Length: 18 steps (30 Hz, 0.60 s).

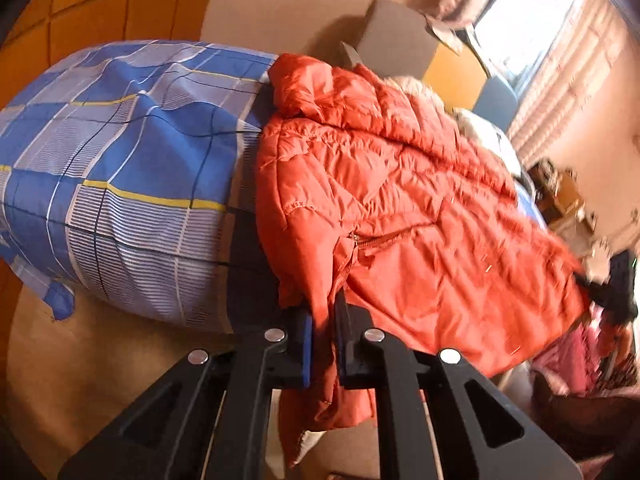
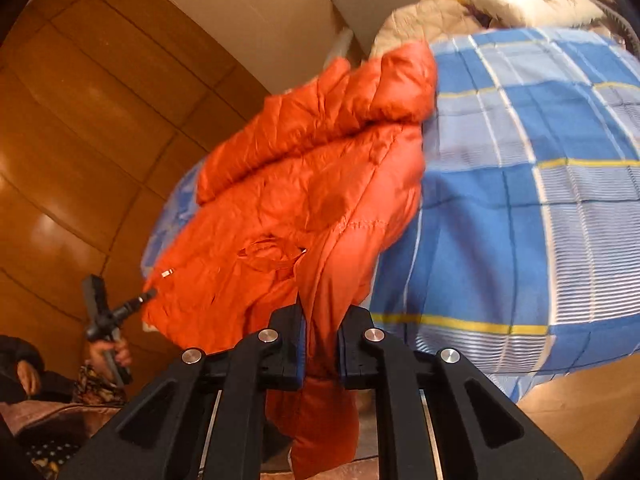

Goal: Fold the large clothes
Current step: 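Grasp the jacket hem with both grippers and lift it over the jacket body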

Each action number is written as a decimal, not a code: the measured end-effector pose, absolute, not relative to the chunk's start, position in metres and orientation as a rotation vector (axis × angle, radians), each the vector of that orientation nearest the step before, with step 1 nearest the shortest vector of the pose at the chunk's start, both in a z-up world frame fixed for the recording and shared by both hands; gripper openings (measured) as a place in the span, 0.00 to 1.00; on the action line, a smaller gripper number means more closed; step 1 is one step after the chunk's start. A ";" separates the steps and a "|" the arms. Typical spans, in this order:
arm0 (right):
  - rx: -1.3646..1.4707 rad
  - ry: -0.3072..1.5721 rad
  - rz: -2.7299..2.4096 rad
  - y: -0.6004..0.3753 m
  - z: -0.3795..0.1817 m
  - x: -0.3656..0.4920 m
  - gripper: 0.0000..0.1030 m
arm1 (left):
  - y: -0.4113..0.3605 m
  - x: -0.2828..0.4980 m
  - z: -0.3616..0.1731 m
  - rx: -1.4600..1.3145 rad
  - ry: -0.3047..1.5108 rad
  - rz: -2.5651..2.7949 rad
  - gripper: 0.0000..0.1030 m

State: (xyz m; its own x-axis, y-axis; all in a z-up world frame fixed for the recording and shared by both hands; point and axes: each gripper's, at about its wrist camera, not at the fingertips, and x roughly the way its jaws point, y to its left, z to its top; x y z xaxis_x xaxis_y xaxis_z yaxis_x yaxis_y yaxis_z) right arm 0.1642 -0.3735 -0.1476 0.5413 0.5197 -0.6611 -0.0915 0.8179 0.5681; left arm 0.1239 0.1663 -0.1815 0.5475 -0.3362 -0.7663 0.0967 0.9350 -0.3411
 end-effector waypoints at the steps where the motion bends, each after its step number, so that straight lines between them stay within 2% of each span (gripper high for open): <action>1: 0.519 0.935 0.377 -0.378 -0.149 0.163 0.11 | 0.167 0.124 -0.187 -0.249 0.980 -0.265 0.10; 4: 0.541 0.961 0.361 -0.380 -0.164 0.164 0.11 | 0.160 0.135 -0.205 -0.181 1.026 -0.253 0.21; 6: 0.545 0.972 0.359 -0.380 -0.171 0.164 0.11 | 0.162 0.140 -0.216 -0.136 1.043 -0.213 0.51; 8: 0.537 0.975 0.353 -0.379 -0.174 0.165 0.11 | 0.167 0.144 -0.222 -0.158 1.055 -0.219 0.57; 9: 0.539 0.974 0.354 -0.380 -0.176 0.164 0.11 | 0.170 0.144 -0.225 -0.176 1.063 -0.230 0.64; 11: 0.547 0.978 0.351 -0.381 -0.177 0.167 0.11 | 0.174 0.150 -0.233 -0.207 1.090 -0.245 0.70; 15: 0.536 0.995 0.345 -0.381 -0.182 0.164 0.11 | 0.169 0.158 -0.256 -0.239 1.186 -0.309 0.69; 16: 0.536 1.000 0.342 -0.381 -0.184 0.164 0.11 | 0.168 0.158 -0.259 -0.247 1.205 -0.325 0.65; 17: 0.542 1.005 0.341 -0.381 -0.186 0.164 0.11 | 0.166 0.160 -0.261 -0.263 1.224 -0.352 0.39; 18: 0.545 1.008 0.338 -0.381 -0.187 0.163 0.11 | 0.166 0.161 -0.260 -0.283 1.229 -0.371 0.24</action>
